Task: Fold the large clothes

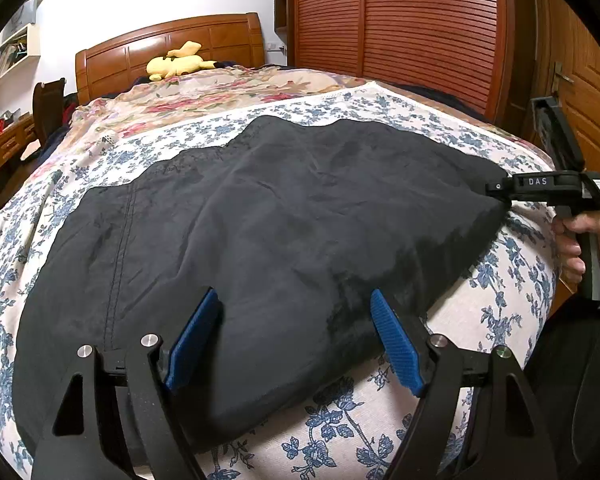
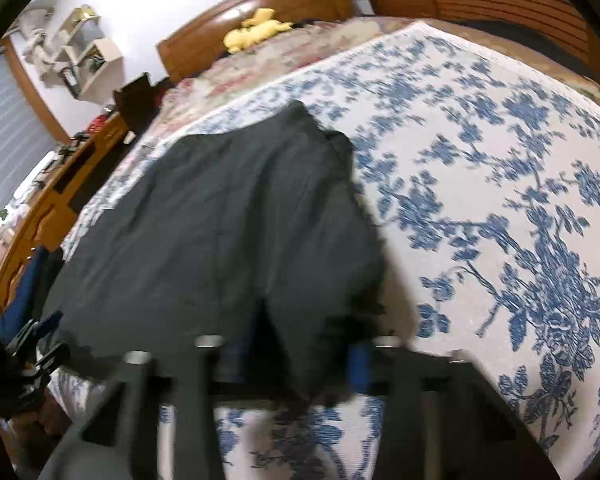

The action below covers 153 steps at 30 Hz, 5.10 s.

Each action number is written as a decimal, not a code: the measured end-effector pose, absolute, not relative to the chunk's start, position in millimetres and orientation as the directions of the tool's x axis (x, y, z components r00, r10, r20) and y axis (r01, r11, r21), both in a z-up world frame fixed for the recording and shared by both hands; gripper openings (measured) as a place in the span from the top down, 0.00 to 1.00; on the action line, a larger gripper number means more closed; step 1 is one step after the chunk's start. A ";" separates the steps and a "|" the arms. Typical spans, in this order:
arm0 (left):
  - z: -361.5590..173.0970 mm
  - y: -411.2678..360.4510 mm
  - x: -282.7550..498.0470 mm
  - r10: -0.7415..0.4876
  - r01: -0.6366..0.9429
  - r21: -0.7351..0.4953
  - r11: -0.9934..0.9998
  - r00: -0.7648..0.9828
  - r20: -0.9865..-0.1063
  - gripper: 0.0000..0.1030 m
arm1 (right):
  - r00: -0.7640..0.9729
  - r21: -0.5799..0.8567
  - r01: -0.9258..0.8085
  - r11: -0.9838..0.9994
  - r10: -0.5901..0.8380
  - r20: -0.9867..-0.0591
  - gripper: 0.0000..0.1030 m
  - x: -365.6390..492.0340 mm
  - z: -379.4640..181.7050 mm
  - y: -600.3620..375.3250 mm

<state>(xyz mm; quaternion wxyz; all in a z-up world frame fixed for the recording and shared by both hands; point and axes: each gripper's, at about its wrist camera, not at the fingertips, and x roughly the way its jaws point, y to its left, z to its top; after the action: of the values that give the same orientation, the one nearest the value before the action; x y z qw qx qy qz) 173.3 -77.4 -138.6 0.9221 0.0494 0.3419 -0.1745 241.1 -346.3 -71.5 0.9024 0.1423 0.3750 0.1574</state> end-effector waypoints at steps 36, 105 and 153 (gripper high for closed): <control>-92.8 11.2 138.2 -0.335 0.308 -0.141 0.941 0.791 -0.512 0.23 | 0.828 0.024 -0.127 0.992 0.120 -0.547 0.92 190.5 29.4 -345.9; -81.5 -43.7 129.2 -0.357 0.325 -0.162 0.932 0.737 -0.574 0.48 | 0.561 0.050 -0.611 0.790 0.477 -0.677 0.80 106.7 -68.7 -192.4; -112.4 22.6 98.3 -0.208 0.167 -0.124 0.978 0.755 -0.622 0.19 | 0.612 0.027 -0.626 0.780 0.512 -0.602 0.48 135.2 -45.6 -188.7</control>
<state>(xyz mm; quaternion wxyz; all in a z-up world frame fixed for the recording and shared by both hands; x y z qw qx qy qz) 98.3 22.6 -112.4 0.9362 -0.0305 0.3357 -0.1001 135.2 -188.7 -45.6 0.8929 -0.0932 0.3041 0.3187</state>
